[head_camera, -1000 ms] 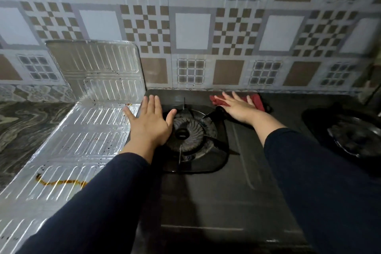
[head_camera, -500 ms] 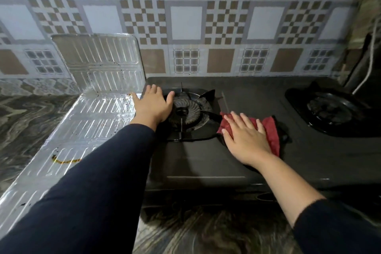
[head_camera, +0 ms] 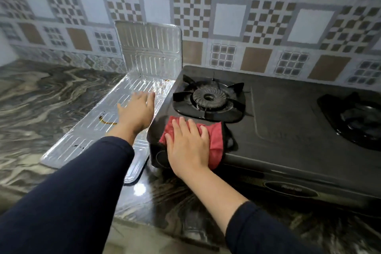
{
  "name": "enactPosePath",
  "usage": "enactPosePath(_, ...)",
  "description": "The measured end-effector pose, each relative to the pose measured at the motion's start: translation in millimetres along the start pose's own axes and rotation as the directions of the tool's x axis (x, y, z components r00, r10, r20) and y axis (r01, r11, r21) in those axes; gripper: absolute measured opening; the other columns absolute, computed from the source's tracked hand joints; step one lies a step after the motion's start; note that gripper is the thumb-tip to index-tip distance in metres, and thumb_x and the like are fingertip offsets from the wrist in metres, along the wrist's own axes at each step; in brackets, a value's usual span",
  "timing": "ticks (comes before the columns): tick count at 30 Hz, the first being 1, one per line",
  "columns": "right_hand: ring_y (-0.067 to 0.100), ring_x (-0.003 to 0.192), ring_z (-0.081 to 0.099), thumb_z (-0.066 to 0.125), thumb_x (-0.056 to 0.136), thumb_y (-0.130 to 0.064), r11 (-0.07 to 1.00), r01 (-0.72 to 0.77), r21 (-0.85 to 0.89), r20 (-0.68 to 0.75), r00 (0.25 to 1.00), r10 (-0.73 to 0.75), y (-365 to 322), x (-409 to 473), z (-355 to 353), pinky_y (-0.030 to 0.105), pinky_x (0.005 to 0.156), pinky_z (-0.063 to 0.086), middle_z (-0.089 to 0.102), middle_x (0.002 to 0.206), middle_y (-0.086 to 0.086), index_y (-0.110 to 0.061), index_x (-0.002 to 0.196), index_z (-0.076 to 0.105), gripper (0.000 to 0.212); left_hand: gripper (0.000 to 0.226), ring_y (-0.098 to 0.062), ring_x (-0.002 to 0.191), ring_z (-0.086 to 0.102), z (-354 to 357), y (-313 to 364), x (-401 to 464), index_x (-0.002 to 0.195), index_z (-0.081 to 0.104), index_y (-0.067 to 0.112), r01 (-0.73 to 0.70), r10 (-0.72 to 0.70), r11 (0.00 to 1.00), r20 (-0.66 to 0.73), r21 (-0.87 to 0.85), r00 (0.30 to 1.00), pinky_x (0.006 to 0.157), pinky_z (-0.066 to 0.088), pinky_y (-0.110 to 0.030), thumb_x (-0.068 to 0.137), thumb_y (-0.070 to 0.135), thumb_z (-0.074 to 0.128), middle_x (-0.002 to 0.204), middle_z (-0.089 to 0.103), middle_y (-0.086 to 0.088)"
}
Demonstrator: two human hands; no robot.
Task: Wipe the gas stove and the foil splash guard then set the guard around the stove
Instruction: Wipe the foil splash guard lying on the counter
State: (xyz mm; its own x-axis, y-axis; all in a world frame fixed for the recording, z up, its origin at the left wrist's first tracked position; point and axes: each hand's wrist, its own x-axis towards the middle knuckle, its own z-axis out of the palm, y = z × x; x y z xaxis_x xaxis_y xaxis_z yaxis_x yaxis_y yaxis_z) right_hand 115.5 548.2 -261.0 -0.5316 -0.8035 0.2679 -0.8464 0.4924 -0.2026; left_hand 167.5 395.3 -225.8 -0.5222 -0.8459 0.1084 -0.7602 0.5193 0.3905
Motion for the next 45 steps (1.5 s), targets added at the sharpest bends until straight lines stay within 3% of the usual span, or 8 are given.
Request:
enactPosePath(3,0.022,0.114,0.056,0.023,0.091,-0.042,0.988,0.136,0.068,-0.005,0.991,-0.136,-22,24,7,0.043,0.094,0.037,0.063,0.126,-0.001,-0.017,0.123,0.060,0.055,0.054,-0.022,0.148,0.015,-12,-41,-28,0.134,0.044,0.014,0.146,-0.147,0.989,-0.048,-0.035,0.988,0.114,0.004,-0.062,0.101,0.040,0.011,0.154,0.033,-0.005)
enactPosePath(7,0.022,0.123,0.046,0.029,0.099,-0.042,0.910,0.402,0.097,0.069,0.910,-0.409,-57,49,18,0.042,0.102,0.024,0.057,0.132,-0.003,-0.020,0.127,0.053,0.043,0.053,-0.024,0.147,0.018,-15,-92,-66,0.125,0.049,0.014,0.297,-0.300,0.953,-0.051,-0.059,0.952,0.113,0.008,-0.065,0.100,0.041,0.011,0.147,0.040,-0.005)
enactPosePath(12,0.027,0.112,0.053,0.027,0.100,-0.043,0.869,0.492,0.052,0.045,0.868,-0.494,-99,58,36,0.042,0.090,0.030,0.061,0.124,0.000,-0.019,0.118,0.054,0.041,0.081,-0.038,0.139,0.028,-4,-150,-97,0.122,0.050,0.002,0.435,-0.437,0.897,-0.007,-0.075,0.899,0.113,0.015,-0.063,0.088,0.061,0.006,0.147,0.040,-0.016)
enactPosePath(17,0.031,0.114,0.051,0.032,0.099,-0.041,0.817,0.574,0.042,0.096,0.812,-0.576,-129,56,86,0.045,0.092,0.032,0.056,0.131,0.003,-0.015,0.125,0.050,0.041,0.055,-0.026,0.147,0.013,19,-175,-114,0.143,0.030,0.010,0.546,-0.545,0.837,0.050,-0.020,0.837,0.113,0.009,-0.064,0.098,0.040,0.028,0.159,0.020,-0.007)
enactPosePath(22,0.028,0.148,-0.003,0.023,0.096,-0.055,0.844,0.482,0.233,0.510,0.679,-0.528,-124,46,150,0.057,0.115,-0.003,-0.003,0.162,-0.001,-0.035,0.150,0.006,0.060,0.058,-0.021,0.148,0.009,54,-216,-108,0.146,0.026,0.018,0.549,-0.549,0.836,0.071,0.018,0.833,0.114,0.006,-0.065,0.093,0.037,0.040,0.159,0.021,-0.002)
enactPosePath(28,0.014,0.148,0.002,0.008,0.089,-0.054,0.678,0.688,0.258,0.397,0.565,-0.724,-112,62,172,0.051,0.117,-0.005,0.012,0.160,-0.010,-0.037,0.148,0.021,0.062,0.064,-0.017,0.149,-0.006,57,-249,-69,0.151,0.008,0.009,0.590,-0.592,0.805,0.015,0.065,0.806,0.114,-0.006,-0.060,0.097,0.035,0.029,0.163,0.000,-0.002)
enactPosePath(39,0.014,0.148,0.004,0.015,0.096,-0.050,0.736,0.623,0.265,0.374,0.637,-0.674,-154,52,193,0.048,0.117,-0.001,0.009,0.160,-0.010,-0.037,0.148,0.014,0.054,0.072,-0.019,0.149,-0.012,61,-312,-21,0.151,-0.001,0.007,0.542,-0.554,0.812,-0.009,0.217,0.832,0.113,-0.004,-0.065,0.095,0.053,0.008,0.161,-0.010,-0.007)
enactPosePath(45,0.011,0.147,-0.009,0.007,0.098,-0.052,0.925,0.369,0.087,0.395,0.840,-0.372,-135,128,209,0.051,0.116,-0.012,-0.002,0.160,-0.014,-0.039,0.149,0.001,0.053,0.072,-0.020,0.148,-0.014,64,-316,-23,0.151,-0.004,0.005,0.511,-0.525,0.822,-0.012,0.250,0.851,0.116,-0.007,-0.060,0.095,0.051,0.003,0.161,-0.012,-0.009)
